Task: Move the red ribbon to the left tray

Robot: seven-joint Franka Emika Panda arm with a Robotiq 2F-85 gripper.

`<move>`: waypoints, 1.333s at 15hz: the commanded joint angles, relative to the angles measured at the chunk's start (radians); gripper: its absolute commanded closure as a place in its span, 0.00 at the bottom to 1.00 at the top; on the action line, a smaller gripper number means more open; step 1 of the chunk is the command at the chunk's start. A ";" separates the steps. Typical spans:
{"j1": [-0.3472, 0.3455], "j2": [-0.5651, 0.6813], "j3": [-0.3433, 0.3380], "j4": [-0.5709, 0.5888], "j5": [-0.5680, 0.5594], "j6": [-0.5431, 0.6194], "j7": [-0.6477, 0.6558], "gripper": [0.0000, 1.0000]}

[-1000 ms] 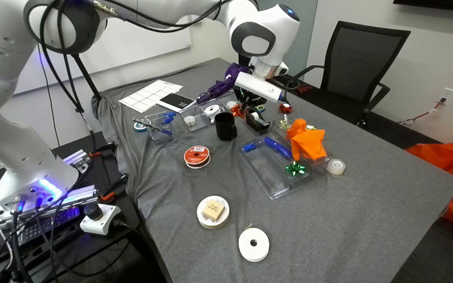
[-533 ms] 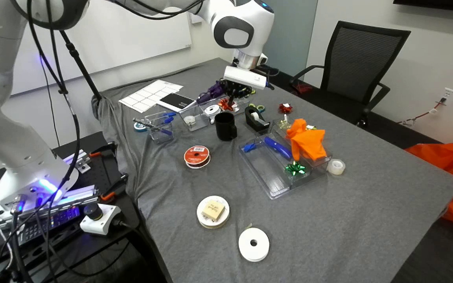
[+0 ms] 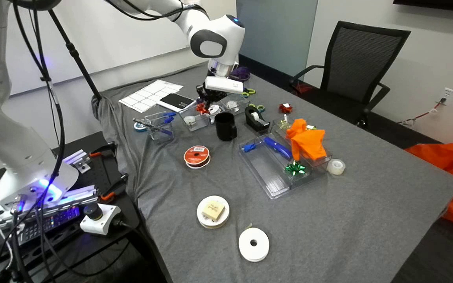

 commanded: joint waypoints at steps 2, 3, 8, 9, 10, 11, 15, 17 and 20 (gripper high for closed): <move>-0.002 -0.126 0.018 -0.209 0.039 0.086 -0.119 1.00; 0.003 -0.132 0.016 -0.227 0.042 0.100 -0.129 1.00; 0.002 -0.105 0.030 -0.237 0.101 0.123 -0.210 1.00; 0.002 -0.096 0.034 -0.229 0.125 0.123 -0.220 1.00; 0.005 -0.089 0.035 -0.222 0.143 0.120 -0.224 1.00; 0.009 -0.081 0.037 -0.213 0.163 0.119 -0.225 1.00; 0.037 -0.061 0.027 -0.203 0.185 0.157 -0.196 1.00; 0.048 -0.051 0.022 -0.203 0.172 0.183 -0.177 0.73; 0.052 -0.032 0.023 -0.201 0.162 0.207 -0.161 0.53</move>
